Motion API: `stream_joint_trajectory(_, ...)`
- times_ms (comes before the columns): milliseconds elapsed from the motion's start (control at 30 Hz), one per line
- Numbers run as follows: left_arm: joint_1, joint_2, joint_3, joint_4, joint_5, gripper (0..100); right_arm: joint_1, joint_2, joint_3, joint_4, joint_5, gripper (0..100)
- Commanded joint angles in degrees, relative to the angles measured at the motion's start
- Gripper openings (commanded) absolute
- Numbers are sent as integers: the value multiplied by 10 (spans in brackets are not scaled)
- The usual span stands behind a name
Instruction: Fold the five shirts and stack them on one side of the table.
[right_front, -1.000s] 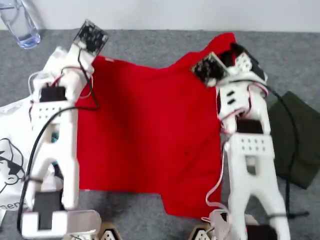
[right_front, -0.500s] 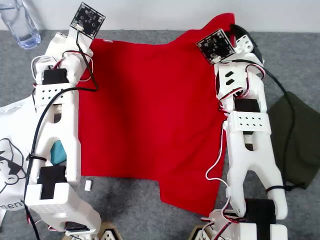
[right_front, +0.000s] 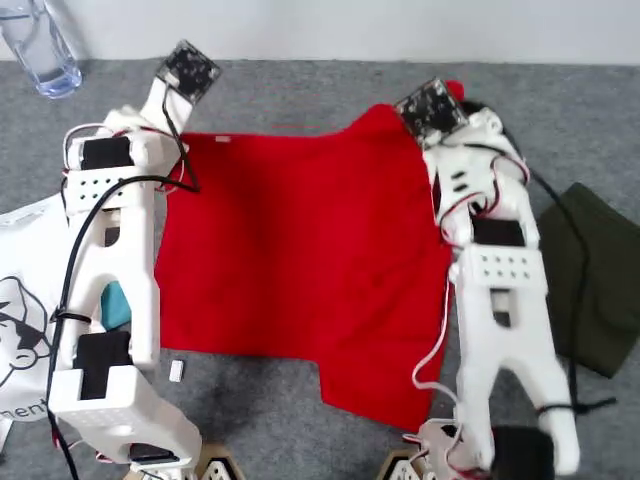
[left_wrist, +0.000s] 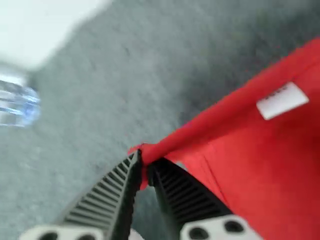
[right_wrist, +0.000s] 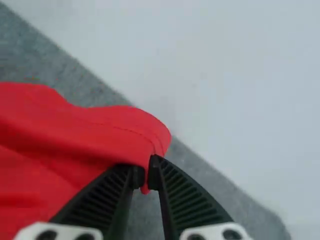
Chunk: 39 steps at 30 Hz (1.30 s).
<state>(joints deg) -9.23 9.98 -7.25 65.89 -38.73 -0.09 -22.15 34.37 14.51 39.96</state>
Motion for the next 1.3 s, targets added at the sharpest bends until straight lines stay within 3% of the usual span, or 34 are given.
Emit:
stream_joint_trajectory(0, -3, -4, -32, 81, -35, 13, 10, -82, 41, 44, -2, 8)
stream_joint_trajectory(267, -14, -4, -29, 237, -80, 13, 14, -210, 153, 199, -2, 8)
stream_joint_trajectory(533, -64, -3, -2, 264, -116, 13, 16, -319, 210, 351, -2, 8)
stream_joint_trajectory(633, -65, -3, 15, 260, -119, 13, 36, -351, 210, 362, 15, 8)
stream_joint_trajectory(867, -39, -4, 15, 260, -117, 13, 86, -367, 181, 218, 63, 8)
stream_joint_trajectory(967, -36, -4, 5, 259, -116, 13, 95, -360, 154, 110, 67, 8)
stream_joint_trajectory(1133, -36, -3, -69, 222, -66, 13, 94, -306, 149, -118, 76, 8)
stream_joint_trajectory(1267, -34, 2, -143, 185, -15, 13, 95, -230, 117, -158, 97, 8)
